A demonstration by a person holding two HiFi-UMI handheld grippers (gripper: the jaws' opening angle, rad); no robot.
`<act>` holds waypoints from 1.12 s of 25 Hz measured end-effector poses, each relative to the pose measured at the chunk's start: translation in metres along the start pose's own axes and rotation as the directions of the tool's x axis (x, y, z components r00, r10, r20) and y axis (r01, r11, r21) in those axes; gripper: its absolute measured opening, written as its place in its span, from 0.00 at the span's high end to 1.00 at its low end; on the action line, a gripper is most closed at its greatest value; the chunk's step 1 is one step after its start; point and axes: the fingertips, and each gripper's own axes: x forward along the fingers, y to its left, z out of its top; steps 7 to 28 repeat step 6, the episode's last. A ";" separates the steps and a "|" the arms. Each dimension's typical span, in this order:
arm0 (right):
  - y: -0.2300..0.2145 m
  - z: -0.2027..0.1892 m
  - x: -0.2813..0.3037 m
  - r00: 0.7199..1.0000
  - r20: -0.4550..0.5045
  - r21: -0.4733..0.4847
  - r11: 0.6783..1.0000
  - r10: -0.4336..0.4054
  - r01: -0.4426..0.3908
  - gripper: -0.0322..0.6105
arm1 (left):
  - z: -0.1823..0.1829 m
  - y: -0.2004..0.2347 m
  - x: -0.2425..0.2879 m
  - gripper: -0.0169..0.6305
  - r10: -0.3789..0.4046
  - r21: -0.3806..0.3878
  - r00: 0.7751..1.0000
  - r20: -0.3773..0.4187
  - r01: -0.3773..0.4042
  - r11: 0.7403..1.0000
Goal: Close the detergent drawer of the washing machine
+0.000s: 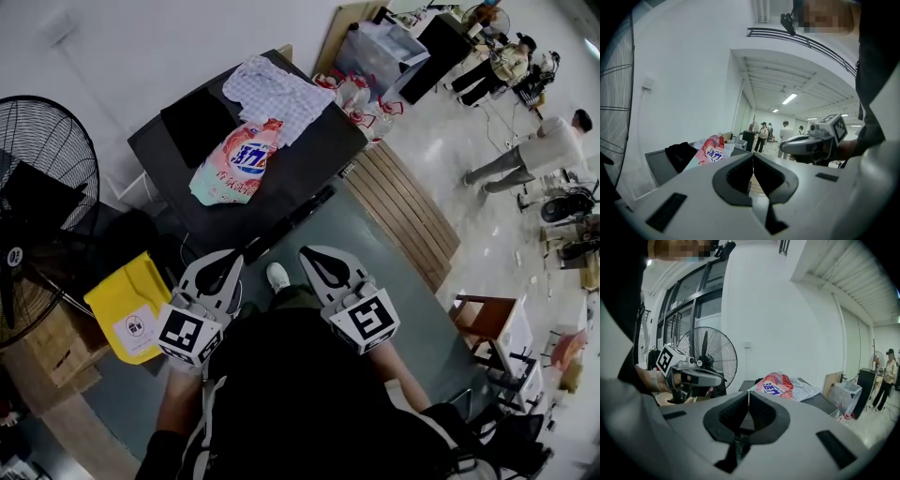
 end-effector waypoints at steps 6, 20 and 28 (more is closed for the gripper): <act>0.000 -0.006 0.001 1.000 -0.005 -0.010 1.000 0.001 -0.001 0.92 | 0.005 0.004 -0.005 0.96 0.003 -0.024 1.000 0.010 -0.002 1.000; 0.000 -0.006 0.001 1.000 -0.005 -0.010 1.000 0.001 -0.001 0.92 | 0.005 0.004 -0.005 0.96 0.003 -0.024 1.000 0.010 -0.002 1.000; 0.000 -0.006 0.001 1.000 -0.005 -0.010 1.000 0.001 -0.001 0.92 | 0.005 0.004 -0.005 0.96 0.003 -0.024 1.000 0.010 -0.002 1.000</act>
